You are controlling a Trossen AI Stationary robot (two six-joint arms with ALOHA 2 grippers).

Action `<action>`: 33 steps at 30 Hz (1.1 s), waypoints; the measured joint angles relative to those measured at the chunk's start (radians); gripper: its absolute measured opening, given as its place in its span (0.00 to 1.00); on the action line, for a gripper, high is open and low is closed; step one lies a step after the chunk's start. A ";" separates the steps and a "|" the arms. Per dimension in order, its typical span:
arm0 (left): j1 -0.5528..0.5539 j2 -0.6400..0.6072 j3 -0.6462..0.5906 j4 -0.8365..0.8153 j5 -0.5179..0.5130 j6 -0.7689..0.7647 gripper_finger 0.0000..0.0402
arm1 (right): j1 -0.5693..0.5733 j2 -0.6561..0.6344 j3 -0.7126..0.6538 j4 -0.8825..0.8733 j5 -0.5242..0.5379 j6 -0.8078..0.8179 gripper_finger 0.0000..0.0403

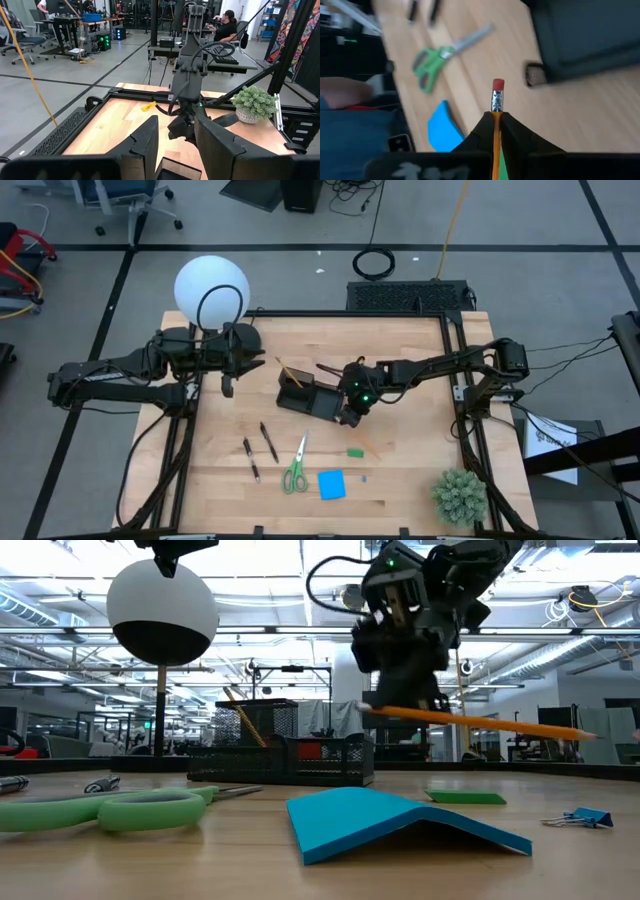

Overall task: Pick and place office supplies into organizer
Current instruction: Put the orange pencil into the black desk organizer

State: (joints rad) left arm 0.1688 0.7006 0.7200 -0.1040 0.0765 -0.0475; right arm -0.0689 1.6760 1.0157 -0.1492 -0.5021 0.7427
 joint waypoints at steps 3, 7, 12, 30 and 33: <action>0.000 0.000 0.000 0.000 0.000 0.000 0.32 | -0.002 0.000 0.000 0.093 -0.001 -0.022 0.01; 0.000 0.000 0.000 0.000 0.000 0.010 0.32 | -0.004 0.000 0.000 0.242 0.002 -0.095 0.01; 0.000 0.000 0.000 0.000 0.000 0.010 0.32 | -0.006 -0.001 0.000 0.443 0.036 -0.162 0.01; 0.000 0.000 0.000 0.002 -0.001 0.010 0.32 | -0.060 -0.001 0.000 0.827 0.226 -0.415 0.01; 0.000 0.000 0.000 0.002 -0.001 0.010 0.32 | -0.065 -0.001 0.000 0.868 0.266 -0.473 0.00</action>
State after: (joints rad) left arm 0.1688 0.7006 0.7200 -0.1017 0.0757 -0.0373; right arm -0.1338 1.6749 1.0161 0.7192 -0.2360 0.2696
